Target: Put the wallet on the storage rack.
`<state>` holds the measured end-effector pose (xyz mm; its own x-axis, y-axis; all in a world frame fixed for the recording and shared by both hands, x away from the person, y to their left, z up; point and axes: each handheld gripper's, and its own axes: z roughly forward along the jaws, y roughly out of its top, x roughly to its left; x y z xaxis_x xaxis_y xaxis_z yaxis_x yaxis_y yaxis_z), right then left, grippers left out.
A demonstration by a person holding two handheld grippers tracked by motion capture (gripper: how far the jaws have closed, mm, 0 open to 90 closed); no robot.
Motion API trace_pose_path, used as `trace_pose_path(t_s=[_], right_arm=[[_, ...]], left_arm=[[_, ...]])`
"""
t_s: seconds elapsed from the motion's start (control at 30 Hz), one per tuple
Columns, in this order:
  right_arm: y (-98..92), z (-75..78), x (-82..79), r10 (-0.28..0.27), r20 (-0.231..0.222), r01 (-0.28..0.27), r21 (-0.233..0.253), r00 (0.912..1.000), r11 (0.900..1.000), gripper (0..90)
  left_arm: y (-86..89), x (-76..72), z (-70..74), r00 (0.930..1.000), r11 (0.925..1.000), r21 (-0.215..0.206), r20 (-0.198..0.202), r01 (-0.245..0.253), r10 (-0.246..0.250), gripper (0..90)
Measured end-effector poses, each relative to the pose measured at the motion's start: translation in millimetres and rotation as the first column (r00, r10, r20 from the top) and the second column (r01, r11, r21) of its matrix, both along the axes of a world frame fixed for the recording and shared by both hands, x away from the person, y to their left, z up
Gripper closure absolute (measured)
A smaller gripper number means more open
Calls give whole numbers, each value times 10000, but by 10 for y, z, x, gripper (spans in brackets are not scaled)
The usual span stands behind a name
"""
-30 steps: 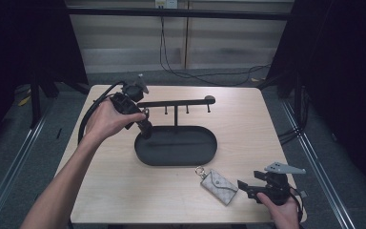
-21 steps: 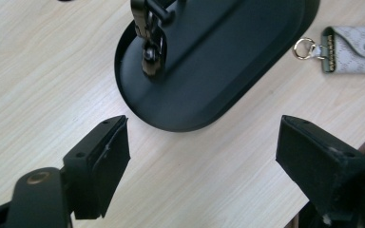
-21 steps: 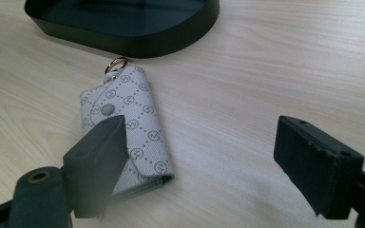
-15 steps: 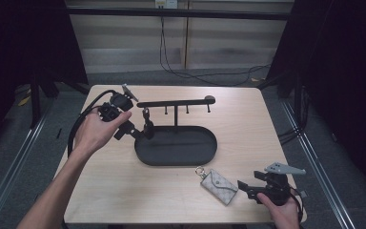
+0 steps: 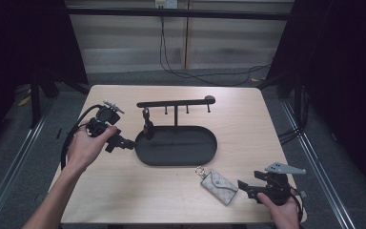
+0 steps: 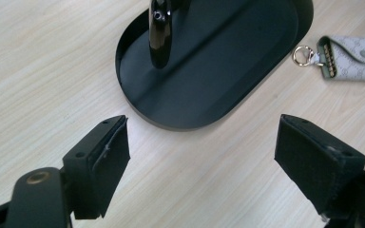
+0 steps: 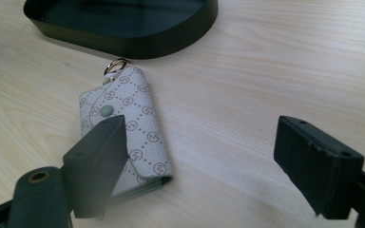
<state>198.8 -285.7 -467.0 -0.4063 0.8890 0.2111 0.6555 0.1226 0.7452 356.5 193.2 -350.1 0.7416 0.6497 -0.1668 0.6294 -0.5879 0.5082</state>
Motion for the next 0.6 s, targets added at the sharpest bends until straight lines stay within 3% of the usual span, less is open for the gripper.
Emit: trace_pose_path(t_s=[0.23, 0.47, 0.6], right_arm=[[5, 4, 2, 68, -63, -68, -12, 10000, 10000, 192], [5, 11, -2, 135, -102, -135, 8, 9999, 9999, 198], [1, 11, 0, 106, -108, -105, 21, 9999, 9999, 198]], left_arm=[[110, -150, -175, 9987, 9976, -484, 125, -494, 501, 214], [252, -352, -317, 9922, 9902, -1109, 815, -851, 944, 214], [294, -425, -374, 9908, 9853, -1491, 935, -831, 978, 227]])
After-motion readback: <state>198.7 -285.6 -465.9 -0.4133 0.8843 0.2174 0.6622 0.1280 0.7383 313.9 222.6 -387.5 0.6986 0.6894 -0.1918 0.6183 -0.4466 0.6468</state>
